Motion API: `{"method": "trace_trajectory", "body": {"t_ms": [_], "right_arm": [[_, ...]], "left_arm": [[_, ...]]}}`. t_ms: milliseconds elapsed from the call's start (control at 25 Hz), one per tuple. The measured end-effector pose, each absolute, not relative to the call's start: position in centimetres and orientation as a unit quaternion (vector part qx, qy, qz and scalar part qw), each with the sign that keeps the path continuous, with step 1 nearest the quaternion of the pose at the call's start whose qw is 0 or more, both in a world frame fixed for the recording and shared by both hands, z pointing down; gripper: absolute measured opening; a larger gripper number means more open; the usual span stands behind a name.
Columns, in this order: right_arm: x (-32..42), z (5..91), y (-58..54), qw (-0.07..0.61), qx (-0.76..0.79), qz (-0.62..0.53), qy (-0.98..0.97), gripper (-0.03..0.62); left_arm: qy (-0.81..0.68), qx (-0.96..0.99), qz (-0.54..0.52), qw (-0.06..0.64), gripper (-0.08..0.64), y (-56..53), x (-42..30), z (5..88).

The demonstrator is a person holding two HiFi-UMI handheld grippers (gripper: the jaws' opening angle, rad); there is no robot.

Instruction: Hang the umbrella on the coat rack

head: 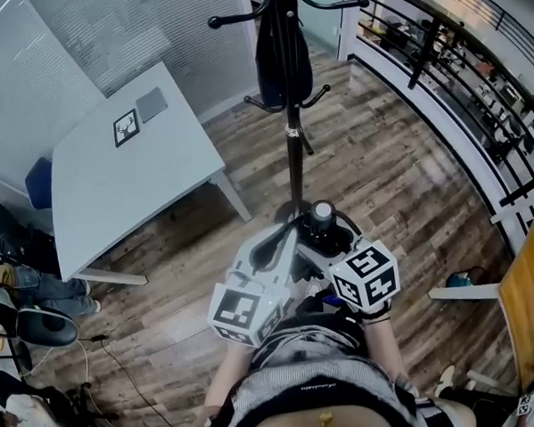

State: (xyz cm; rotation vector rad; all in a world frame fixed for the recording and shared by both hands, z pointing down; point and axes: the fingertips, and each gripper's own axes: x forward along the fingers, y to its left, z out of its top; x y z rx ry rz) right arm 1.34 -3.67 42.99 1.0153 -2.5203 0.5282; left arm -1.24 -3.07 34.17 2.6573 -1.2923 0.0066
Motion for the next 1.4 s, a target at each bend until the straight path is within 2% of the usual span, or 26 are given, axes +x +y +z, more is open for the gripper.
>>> {"method": "trace_trajectory", "body": {"t_ms": [240, 1200, 1400], "right_arm": [[1.7, 43.0, -5.3, 0.179, 0.353, 0.184, -0.900, 0.265], [1.2, 46.1, -9.2, 0.224, 0.251, 0.174, -0.926, 0.265], [1.4, 45.8, -9.8, 0.225, 0.256, 0.173, -0.924, 0.265]], "left_arm": [[-0.444, 0.891, 0.002, 0.094, 0.020, -4.1, -0.9, 34.1], [-0.481, 0.865, -0.046, 0.135, 0.021, -7.6, -0.6, 35.6], [-0.479, 0.866, -0.045, 0.138, 0.055, -8.1, -0.5, 35.6]]}}
